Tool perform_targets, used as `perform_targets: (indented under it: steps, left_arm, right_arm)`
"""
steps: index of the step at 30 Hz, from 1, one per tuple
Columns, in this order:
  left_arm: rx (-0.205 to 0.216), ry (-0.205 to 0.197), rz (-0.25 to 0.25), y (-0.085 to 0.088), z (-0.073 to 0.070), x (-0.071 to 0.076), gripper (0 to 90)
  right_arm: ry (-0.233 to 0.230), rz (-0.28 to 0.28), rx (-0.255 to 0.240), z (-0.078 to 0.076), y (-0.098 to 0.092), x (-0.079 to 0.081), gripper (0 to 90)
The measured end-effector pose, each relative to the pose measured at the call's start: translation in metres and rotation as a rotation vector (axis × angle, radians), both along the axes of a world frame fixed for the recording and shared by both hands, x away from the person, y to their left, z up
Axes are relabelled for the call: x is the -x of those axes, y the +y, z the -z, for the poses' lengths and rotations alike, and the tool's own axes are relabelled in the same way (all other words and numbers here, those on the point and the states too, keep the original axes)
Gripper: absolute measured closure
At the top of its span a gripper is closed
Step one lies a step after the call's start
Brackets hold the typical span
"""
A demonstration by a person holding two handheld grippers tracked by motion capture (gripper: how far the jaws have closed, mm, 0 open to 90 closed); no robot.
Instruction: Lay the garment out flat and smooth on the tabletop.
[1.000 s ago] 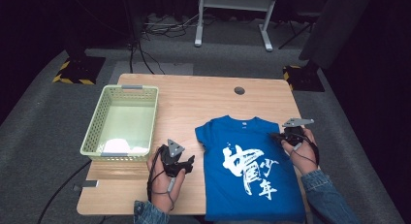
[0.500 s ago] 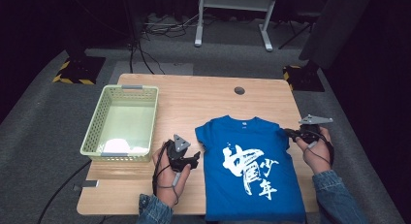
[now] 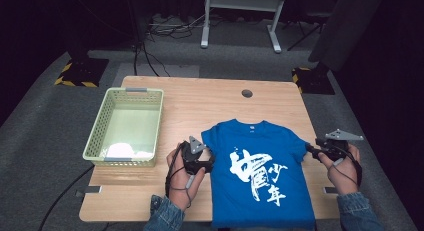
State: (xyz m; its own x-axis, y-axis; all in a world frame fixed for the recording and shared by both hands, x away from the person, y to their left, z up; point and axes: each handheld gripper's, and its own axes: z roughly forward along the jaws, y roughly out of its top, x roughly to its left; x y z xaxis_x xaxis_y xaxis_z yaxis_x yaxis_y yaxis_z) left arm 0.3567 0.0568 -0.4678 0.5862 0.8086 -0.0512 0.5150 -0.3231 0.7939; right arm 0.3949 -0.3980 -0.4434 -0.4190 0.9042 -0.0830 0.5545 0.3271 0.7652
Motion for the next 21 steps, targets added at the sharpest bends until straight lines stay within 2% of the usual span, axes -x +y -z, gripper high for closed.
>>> perform_targets:
  steps: [5,10,17,21]
  left_arm:
    - [-0.021,0.007,0.051,-0.008,0.004,0.007,27.3]
    - [-0.032,-0.001,0.089,-0.015,0.001,0.018,26.7]
    - [-0.072,0.010,0.184,-0.037,0.004,0.033,25.5]
    - [-0.081,0.029,0.198,-0.043,0.011,0.037,25.2]
  right_arm:
    - [0.008,-0.079,-0.005,-0.002,0.015,0.020,45.4]
    - [0.024,-0.142,-0.005,0.001,0.027,0.041,44.0]
    - [0.054,-0.189,-0.008,0.012,0.034,0.061,41.2]
    - [0.064,-0.210,-0.003,0.018,0.037,0.071,39.9]
